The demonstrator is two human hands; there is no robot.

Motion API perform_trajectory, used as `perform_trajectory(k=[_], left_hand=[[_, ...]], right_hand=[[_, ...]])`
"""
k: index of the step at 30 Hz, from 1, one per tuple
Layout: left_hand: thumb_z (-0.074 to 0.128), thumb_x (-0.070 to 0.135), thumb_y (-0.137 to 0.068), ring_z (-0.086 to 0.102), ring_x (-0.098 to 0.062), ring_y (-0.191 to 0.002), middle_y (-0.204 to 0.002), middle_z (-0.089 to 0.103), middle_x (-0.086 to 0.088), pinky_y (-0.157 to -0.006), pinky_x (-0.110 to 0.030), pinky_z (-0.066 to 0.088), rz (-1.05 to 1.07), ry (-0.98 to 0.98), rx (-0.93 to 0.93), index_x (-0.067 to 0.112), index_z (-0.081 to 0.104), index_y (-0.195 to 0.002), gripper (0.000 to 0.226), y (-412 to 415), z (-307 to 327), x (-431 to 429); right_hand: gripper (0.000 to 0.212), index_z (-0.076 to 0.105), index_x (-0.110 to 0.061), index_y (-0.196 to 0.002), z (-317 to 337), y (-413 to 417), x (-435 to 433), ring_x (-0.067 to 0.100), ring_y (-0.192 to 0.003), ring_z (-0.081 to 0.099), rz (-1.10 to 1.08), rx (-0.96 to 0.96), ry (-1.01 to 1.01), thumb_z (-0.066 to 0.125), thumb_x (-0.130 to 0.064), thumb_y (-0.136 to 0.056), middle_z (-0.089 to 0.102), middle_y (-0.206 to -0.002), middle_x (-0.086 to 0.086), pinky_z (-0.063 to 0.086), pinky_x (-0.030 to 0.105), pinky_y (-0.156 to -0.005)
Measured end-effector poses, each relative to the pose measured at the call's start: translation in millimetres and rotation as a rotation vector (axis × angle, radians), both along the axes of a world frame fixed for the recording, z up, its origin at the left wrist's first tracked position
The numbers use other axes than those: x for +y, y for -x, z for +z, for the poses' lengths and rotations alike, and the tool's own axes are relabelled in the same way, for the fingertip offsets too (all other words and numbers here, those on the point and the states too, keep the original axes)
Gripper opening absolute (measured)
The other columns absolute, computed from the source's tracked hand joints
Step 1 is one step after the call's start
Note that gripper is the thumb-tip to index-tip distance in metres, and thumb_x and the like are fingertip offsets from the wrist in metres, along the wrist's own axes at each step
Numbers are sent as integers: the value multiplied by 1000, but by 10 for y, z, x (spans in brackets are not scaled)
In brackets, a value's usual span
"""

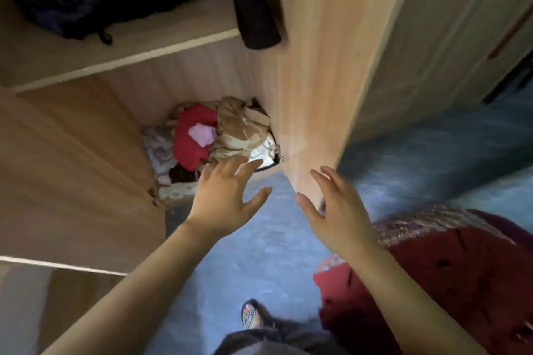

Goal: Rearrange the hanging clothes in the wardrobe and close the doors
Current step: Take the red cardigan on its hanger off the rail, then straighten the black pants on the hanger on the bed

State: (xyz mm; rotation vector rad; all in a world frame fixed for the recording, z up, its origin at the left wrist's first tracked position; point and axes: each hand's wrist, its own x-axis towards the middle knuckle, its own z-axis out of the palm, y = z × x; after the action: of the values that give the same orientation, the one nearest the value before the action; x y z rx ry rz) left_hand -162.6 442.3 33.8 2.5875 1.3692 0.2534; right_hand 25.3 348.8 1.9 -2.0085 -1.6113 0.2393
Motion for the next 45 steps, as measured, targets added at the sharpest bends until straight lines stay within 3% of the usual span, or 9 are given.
perform_trajectory(k=[7, 13, 19, 25, 36, 40, 45], left_hand=[[31, 64, -82, 52, -29, -116, -125, 55, -3, -98, -54, 39, 146, -210, -61, 26, 53, -128, 63, 994, 685, 981], [24, 67, -83, 49, -30, -118, -130, 51, -6, -103, -52, 36, 267, -353, -86, 22, 49, -130, 70, 1506, 1292, 1761], [21, 68, -82, 44, -26, -125, -137, 47, -2, -102, -54, 35, 270, -477, -182, 28, 42, -138, 72, 1599, 1985, 2780], [20, 69, -81, 47, -25, -120, -133, 49, -1, -96, -46, 41, 256, -619, -221, 29, 41, -138, 73, 1497, 2776, 4052], [14, 76, -72, 50, -22, -117, -132, 49, 0, -88, -39, 47, 154, -766, -284, 31, 42, -135, 83, 1130, 4200, 6174], [34, 64, -87, 49, -23, -118, -135, 47, -2, -90, -40, 47, 57, -785, -370, 28, 41, -137, 62, 797, 4731, 6797], [32, 66, -82, 44, -21, -125, -140, 42, 1, -97, -42, 45, -132, -823, -509, 31, 39, -138, 66, 225, 5349, 7314]], right_hand=[[60, 60, -4, -117, 835, 818, 1402, 32, -109, 56, 183, -98, -187, 40, -52, -87, 61, -118, 14, 49, 42, -87], [68, 53, -9, -129, 1582, 1269, 2415, 26, -124, 46, 290, -222, -313, 35, -59, -87, 51, -134, 9, 37, 40, -101], [69, 47, -14, -135, 2325, 1369, 3571, 26, -128, 41, 303, -251, -475, 33, -64, -88, 45, -141, 6, 39, 41, -104], [59, 43, -18, -138, 3244, 1386, 4803, 20, -133, 35, 328, -292, -605, 38, -54, -92, 39, -145, 3, 35, 36, -106], [53, 45, -19, -137, 4945, 891, 6534, 17, -131, 37, 165, -692, -770, 42, -49, -94, 41, -143, 2, 35, 34, -105], [51, 46, -21, -135, 5590, 703, 6861, 17, -130, 39, 15, -804, -846, 43, -50, -93, 42, -142, 2, 37, 31, -100], [50, 48, -19, -133, 6530, 380, 6968, 20, -132, 35, -234, -982, -945, 46, -48, -92, 40, -142, 4, 36, 33, -101]])
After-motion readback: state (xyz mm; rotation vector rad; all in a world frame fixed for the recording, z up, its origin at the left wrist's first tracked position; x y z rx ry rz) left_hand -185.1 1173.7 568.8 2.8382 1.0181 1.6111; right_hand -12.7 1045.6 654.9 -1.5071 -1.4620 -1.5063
